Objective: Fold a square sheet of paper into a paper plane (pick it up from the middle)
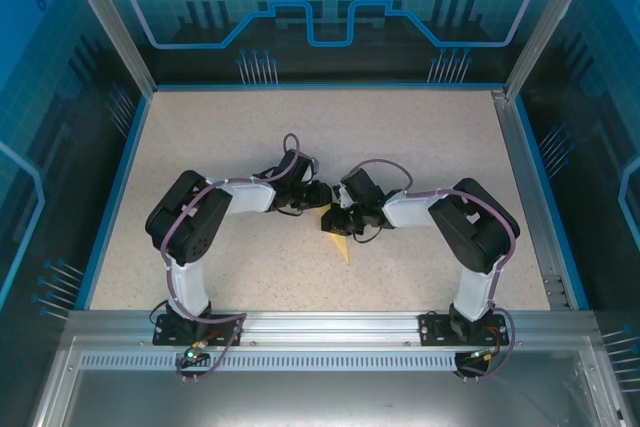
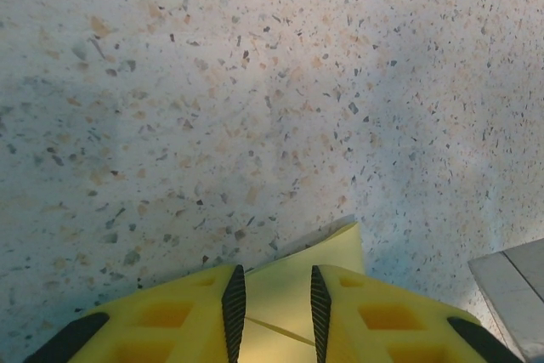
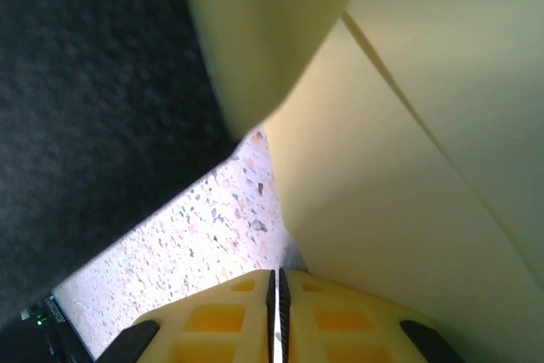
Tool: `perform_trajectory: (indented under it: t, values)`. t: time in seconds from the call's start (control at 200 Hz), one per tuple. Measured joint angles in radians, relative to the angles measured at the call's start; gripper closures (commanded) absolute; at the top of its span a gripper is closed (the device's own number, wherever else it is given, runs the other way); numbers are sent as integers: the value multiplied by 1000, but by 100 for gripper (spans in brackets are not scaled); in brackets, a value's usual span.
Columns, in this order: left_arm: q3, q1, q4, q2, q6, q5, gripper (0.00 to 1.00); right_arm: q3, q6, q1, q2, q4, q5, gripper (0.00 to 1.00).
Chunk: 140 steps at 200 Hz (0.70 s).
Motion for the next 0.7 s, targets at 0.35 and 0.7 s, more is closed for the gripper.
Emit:
perform_trajectory:
  t: [0.35, 0.7]
  values:
    - [0, 3, 5, 3, -1, 1, 70, -90, -7, 0, -126, -54, -5, 82]
    - [0, 5, 5, 4, 0, 4, 70, -195, -26, 33, -177, -19, 12, 81]
